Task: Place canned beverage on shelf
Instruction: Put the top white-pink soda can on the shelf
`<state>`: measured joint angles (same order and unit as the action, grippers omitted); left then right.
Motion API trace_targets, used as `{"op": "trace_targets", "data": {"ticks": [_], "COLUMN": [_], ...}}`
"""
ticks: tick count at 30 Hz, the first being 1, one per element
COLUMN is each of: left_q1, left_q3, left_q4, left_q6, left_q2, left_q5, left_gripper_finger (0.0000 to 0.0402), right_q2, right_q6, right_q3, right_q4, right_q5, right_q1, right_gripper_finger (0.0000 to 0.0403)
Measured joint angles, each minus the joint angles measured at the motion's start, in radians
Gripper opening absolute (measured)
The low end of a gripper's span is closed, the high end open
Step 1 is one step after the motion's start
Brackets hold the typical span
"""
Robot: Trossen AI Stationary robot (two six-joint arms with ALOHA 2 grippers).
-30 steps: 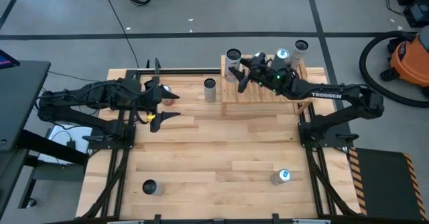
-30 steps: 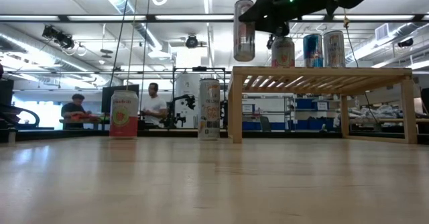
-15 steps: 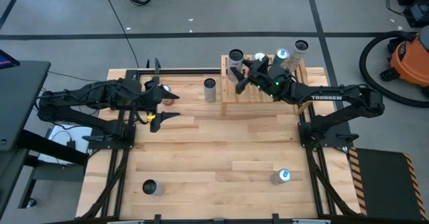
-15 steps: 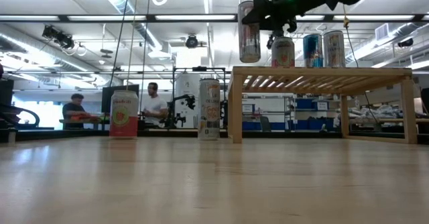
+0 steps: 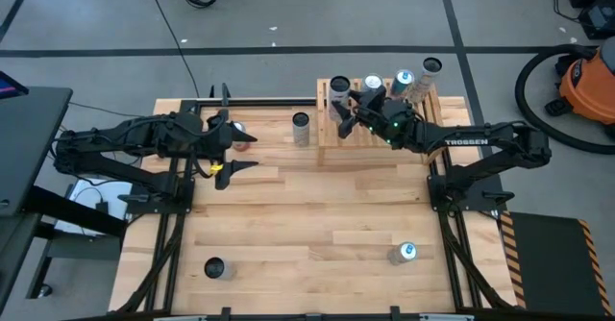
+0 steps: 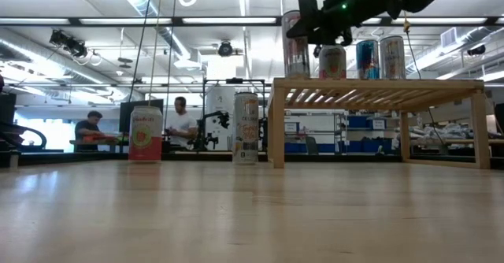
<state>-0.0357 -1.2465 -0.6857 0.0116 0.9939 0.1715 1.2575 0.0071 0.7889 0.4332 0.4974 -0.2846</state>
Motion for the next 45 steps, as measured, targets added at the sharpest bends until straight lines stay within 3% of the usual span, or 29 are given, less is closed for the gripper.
{"op": "trace_targets", "data": {"ticks": [18, 45], "left_q1": [0.000, 0.000], "left_q3": [0.000, 0.000], "left_q4": [0.000, 0.000], "left_q6": [0.000, 0.000], "left_q2": [0.000, 0.000], "left_q5": [0.000, 0.000], "left_gripper_finger": [0.0286, 0.0286], "right_q2": [-0.002, -0.004], "right_q6": [0.046, -0.003], "right_q3": [0.002, 0.000], "right_q4": [-0.017, 0.053], "right_q5": [0.001, -0.021], "right_q1": [-0.018, -0.010], "right_gripper_finger": [0.0311, 0.0312]}}
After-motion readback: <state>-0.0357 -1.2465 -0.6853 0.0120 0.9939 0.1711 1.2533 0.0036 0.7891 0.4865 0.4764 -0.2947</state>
